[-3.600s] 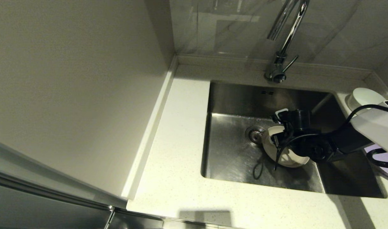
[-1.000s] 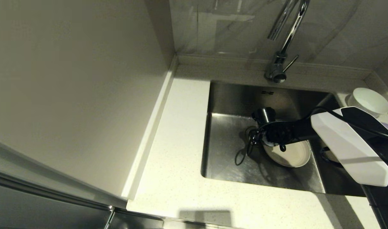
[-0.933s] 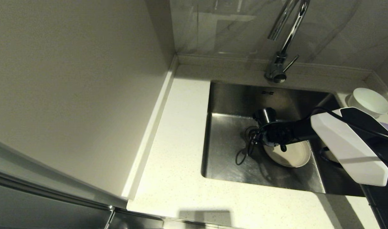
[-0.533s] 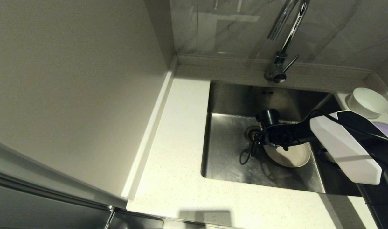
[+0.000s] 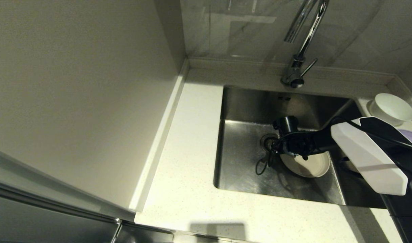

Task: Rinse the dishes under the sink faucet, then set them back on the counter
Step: Put a plate back to the table from the sink

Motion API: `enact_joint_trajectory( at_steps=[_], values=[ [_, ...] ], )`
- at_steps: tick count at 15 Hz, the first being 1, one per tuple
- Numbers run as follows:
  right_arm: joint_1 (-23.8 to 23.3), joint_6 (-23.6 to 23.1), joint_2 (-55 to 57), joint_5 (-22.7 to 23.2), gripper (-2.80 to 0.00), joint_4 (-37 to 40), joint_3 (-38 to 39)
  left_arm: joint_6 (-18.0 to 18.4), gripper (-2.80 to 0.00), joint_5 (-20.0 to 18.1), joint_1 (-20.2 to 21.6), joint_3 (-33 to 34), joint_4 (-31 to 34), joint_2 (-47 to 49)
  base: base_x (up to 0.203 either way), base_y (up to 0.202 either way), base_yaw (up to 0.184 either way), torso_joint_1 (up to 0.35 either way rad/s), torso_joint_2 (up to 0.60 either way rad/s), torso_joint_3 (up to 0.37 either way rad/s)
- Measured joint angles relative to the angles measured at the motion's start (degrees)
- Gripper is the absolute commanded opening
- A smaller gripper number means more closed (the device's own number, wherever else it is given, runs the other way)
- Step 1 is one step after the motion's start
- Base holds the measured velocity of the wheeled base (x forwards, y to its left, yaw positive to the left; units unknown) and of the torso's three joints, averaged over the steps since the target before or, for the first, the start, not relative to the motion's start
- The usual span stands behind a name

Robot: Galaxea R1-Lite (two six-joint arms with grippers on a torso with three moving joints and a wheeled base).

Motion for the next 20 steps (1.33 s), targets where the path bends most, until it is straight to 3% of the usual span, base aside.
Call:
enact_joint_trajectory(
  at_steps=[10,11,20],
  values=[
    [0.1,-0.5,-0.3,0.2,0.00,0.1,1.3,0.0,-2.80,0.0,0.0,0.0,0.0,0.0,0.000,0.000,0.000,0.000,0.00,0.000],
    [0.0,-1.0,-0.3,0.2,-2.80,0.0,1.7,0.0,-2.80,0.0,0.0,0.0,0.0,0.0,0.000,0.000,0.000,0.000,0.00,0.000],
    [0.0,-1.0,-0.3,0.2,-2.80,-0.1,2.2,0.0,-2.80,0.0,0.0,0.0,0.0,0.0,0.000,0.000,0.000,0.000,0.00,0.000]
  ],
)
